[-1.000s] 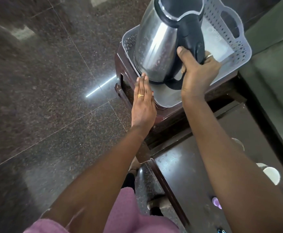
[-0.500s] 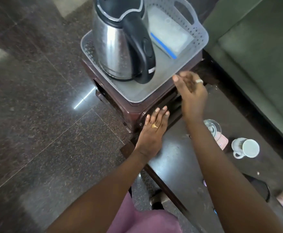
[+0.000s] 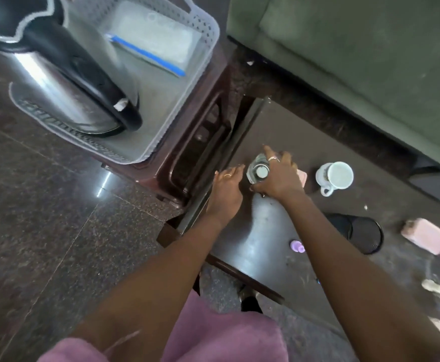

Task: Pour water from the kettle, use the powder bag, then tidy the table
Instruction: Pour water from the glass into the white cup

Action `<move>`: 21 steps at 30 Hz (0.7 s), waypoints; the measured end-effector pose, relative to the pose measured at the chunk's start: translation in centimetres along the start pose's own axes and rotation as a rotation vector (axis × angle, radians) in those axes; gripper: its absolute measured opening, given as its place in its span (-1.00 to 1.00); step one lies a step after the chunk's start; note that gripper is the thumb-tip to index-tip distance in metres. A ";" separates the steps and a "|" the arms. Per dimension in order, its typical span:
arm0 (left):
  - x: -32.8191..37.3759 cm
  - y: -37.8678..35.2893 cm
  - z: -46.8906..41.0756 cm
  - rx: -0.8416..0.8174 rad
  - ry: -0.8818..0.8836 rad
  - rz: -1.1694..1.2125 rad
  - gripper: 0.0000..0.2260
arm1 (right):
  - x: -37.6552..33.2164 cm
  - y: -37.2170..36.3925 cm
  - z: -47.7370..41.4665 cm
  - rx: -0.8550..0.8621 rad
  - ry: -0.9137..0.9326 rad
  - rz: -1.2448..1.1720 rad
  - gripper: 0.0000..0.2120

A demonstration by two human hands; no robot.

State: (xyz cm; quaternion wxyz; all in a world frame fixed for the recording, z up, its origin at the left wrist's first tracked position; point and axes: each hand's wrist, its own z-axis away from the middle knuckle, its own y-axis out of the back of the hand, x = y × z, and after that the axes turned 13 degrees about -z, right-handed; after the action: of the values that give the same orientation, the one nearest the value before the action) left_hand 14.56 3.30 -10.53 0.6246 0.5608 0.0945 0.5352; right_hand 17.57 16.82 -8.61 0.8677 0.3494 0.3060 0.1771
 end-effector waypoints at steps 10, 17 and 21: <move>3.7 0.0 -2.1 0.287 -0.103 0.091 -0.65 | 0.4 3.9 1.2 0.056 0.056 -0.166 -0.10; 11.0 -0.5 -4.2 0.404 -0.142 0.161 -0.52 | 5.6 13.6 2.9 0.205 0.038 -0.263 -0.14; 15.9 -1.7 -4.8 0.360 -0.248 0.120 -0.49 | 11.5 18.2 3.8 0.294 -0.043 -0.268 -0.20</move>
State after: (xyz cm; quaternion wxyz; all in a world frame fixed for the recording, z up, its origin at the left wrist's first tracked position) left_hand 18.60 18.84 -5.88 0.4883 0.7292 0.0773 0.4730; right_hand 27.01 33.51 1.90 0.8294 0.4324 0.3538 0.0061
